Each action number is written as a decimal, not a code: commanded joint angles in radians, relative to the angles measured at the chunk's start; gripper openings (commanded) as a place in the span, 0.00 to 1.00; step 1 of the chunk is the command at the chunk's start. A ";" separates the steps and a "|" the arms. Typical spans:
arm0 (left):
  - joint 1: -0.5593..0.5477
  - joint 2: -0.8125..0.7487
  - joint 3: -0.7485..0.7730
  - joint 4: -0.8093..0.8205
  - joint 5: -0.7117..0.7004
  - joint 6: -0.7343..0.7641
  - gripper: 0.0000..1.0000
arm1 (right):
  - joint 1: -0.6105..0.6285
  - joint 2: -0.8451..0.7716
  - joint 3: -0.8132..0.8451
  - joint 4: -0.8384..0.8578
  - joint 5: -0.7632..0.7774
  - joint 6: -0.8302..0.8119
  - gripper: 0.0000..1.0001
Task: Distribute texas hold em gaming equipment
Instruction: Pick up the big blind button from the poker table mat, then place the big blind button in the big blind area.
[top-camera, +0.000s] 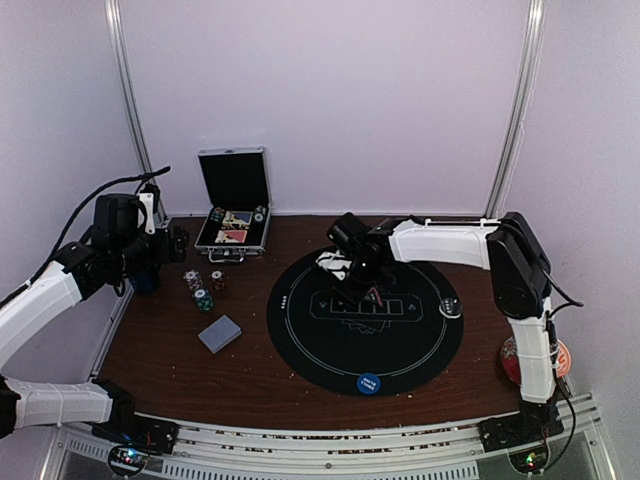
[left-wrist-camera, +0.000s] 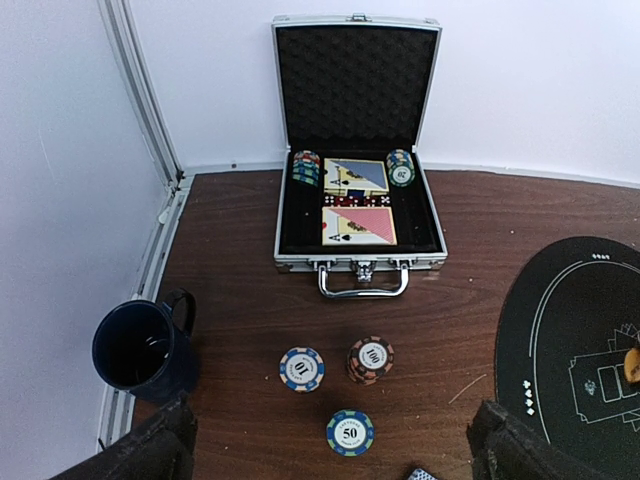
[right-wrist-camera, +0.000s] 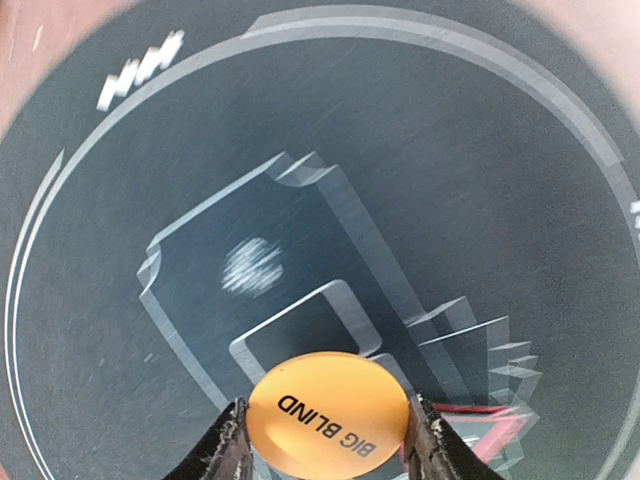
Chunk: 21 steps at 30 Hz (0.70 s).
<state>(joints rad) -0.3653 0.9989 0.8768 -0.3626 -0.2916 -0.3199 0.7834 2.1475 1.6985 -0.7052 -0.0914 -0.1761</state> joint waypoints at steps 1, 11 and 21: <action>0.008 -0.005 -0.003 0.044 0.001 0.005 0.98 | -0.056 0.036 0.099 0.017 0.048 0.017 0.47; 0.009 0.006 -0.004 0.044 -0.006 0.007 0.98 | -0.156 0.167 0.311 0.076 0.130 0.061 0.47; 0.016 0.020 -0.003 0.044 -0.007 0.008 0.98 | -0.239 0.300 0.432 0.154 0.235 0.050 0.49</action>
<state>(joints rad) -0.3607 1.0138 0.8768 -0.3626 -0.2924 -0.3199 0.5747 2.4115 2.0872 -0.6022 0.0708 -0.1242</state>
